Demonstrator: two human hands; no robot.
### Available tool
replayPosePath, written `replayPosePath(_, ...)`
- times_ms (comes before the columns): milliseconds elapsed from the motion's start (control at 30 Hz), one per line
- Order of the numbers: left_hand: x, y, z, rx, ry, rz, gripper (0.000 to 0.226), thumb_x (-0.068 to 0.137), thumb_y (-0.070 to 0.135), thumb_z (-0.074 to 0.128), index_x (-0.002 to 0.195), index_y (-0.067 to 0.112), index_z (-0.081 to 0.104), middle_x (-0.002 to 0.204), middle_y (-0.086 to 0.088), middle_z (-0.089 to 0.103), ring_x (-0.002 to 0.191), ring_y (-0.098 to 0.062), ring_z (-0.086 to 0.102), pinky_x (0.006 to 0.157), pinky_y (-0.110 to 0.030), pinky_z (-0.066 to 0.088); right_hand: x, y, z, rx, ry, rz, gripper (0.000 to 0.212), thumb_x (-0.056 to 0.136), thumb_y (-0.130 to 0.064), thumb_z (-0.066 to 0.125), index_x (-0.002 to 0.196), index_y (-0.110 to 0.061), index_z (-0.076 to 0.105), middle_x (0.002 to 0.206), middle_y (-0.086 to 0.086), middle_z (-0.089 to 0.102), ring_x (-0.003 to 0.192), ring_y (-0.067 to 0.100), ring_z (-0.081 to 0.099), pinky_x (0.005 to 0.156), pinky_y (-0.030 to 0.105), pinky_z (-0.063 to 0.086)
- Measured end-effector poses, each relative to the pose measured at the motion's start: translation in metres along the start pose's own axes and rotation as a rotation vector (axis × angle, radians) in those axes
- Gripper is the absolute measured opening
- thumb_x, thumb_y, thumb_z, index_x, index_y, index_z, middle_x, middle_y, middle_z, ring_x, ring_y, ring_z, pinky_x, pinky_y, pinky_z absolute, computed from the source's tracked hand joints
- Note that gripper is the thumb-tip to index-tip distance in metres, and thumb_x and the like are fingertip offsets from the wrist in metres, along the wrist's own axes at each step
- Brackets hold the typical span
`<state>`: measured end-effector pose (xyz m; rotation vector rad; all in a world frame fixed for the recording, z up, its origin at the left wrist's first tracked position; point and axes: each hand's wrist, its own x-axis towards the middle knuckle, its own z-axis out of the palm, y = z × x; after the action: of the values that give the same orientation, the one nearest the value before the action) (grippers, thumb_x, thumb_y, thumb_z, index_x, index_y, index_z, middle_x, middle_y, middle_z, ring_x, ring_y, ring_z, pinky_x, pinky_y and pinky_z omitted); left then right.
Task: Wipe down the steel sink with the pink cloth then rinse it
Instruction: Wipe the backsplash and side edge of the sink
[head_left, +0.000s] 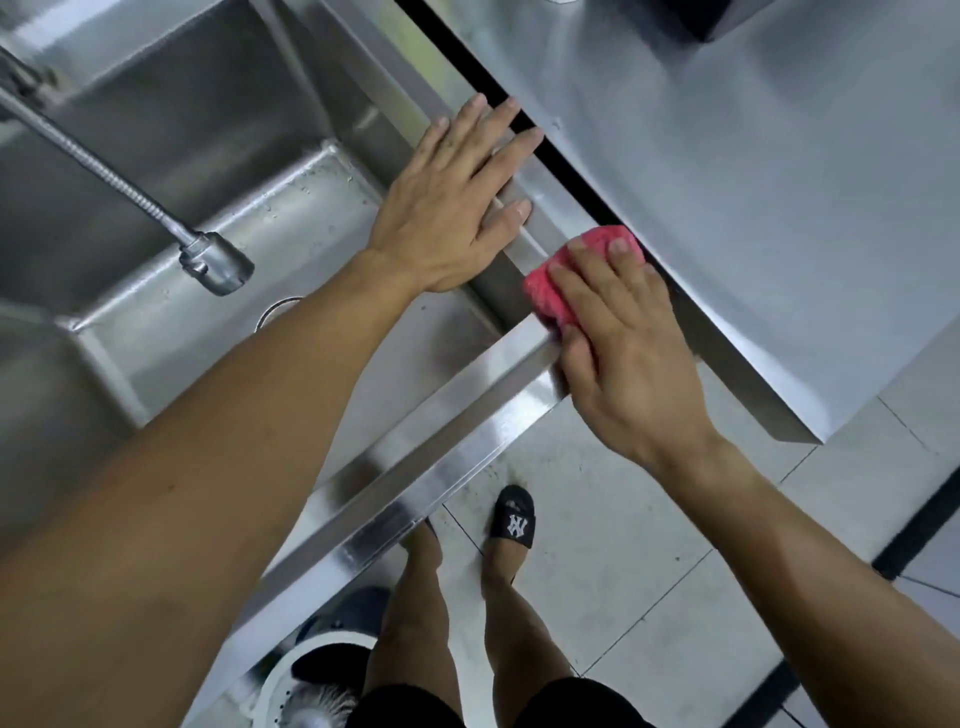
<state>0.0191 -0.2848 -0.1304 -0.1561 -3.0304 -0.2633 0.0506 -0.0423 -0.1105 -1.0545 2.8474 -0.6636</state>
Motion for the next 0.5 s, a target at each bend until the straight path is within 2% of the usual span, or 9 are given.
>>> replayPosePath(67, -0.001, 0.002, 0.001, -0.014, 0.012, -0.017, 0.062, 0.107, 0.049, 0.027, 0.164, 0.024, 0.023, 0.173, -0.005, 0.013, 0.160, -0.028, 0.007, 0.130, -0.046, 0.006, -0.021, -0.030, 0.012, 0.036, -0.015, -0.017, 0.053, 0.103, -0.026, 0.051, 0.153, -0.008, 0.047, 0.161, 0.011, 0.042, 0.156, 0.033, 0.023, 0.127, 0.054, 0.018)
replayPosePath(133, -0.001, 0.001, 0.001, -0.018, 0.011, -0.023, 0.062, 0.107, 0.049, 0.028, 0.164, 0.025, 0.023, 0.173, -0.004, 0.013, 0.160, -0.027, 0.008, 0.130, -0.046, 0.008, -0.042, -0.043, 0.014, 0.058, -0.119, -0.195, 0.052, 0.105, -0.029, 0.053, 0.154, -0.011, 0.046, 0.162, 0.007, 0.041, 0.157, 0.029, 0.023, 0.127, 0.052, 0.020)
replayPosePath(200, -0.002, 0.000, 0.002, -0.015, 0.003, -0.019, 0.061, 0.108, 0.048, 0.025, 0.165, 0.025, 0.021, 0.174, -0.004, 0.012, 0.160, -0.027, 0.007, 0.130, -0.047, 0.010, -0.031, -0.018, 0.003, 0.015, -0.167, -0.337, 0.050, 0.108, -0.031, 0.049, 0.154, -0.012, 0.046, 0.163, 0.007, 0.040, 0.157, 0.026, 0.023, 0.128, 0.050, 0.021)
replayPosePath(300, -0.003, -0.001, 0.002, -0.028, -0.002, -0.020, 0.058, 0.109, 0.043, 0.021, 0.165, 0.026, 0.019, 0.174, -0.003, 0.011, 0.161, -0.025, 0.006, 0.130, -0.047, 0.010, 0.012, 0.029, -0.013, -0.051, -0.112, -0.218, 0.052, 0.110, -0.032, 0.040, 0.157, -0.010, 0.040, 0.165, 0.010, 0.035, 0.158, 0.026, 0.021, 0.127, 0.052, 0.021)
replayPosePath(400, -0.003, -0.002, 0.006, -0.035, 0.034, -0.028, 0.056, 0.110, 0.037, 0.023, 0.164, 0.025, 0.022, 0.173, -0.002, 0.015, 0.160, -0.026, 0.009, 0.129, -0.046, 0.011, 0.023, 0.025, -0.012, -0.029, -0.088, -0.055, 0.054, 0.109, -0.032, 0.037, 0.160, -0.016, 0.033, 0.169, 0.006, 0.027, 0.159, 0.026, 0.015, 0.130, 0.046, 0.011)
replayPosePath(433, -0.002, -0.002, 0.006, -0.044, 0.040, -0.030, 0.056, 0.109, 0.036, 0.025, 0.164, 0.025, 0.024, 0.173, -0.002, 0.017, 0.160, -0.026, 0.010, 0.130, -0.046, 0.011, 0.016, 0.016, -0.009, -0.014, -0.083, -0.034, 0.055, 0.108, -0.031, 0.038, 0.160, -0.015, 0.033, 0.169, 0.006, 0.026, 0.159, 0.026, 0.014, 0.130, 0.043, 0.008)
replayPosePath(500, -0.003, -0.001, 0.008, -0.050, 0.043, -0.041, 0.055, 0.109, 0.035, 0.026, 0.164, 0.026, 0.026, 0.172, -0.002, 0.018, 0.160, -0.026, 0.011, 0.130, -0.044, 0.011, -0.006, 0.006, -0.006, 0.021, -0.119, -0.117, 0.054, 0.107, -0.028, 0.043, 0.159, -0.014, 0.037, 0.168, 0.005, 0.028, 0.160, 0.025, 0.013, 0.130, 0.045, 0.008)
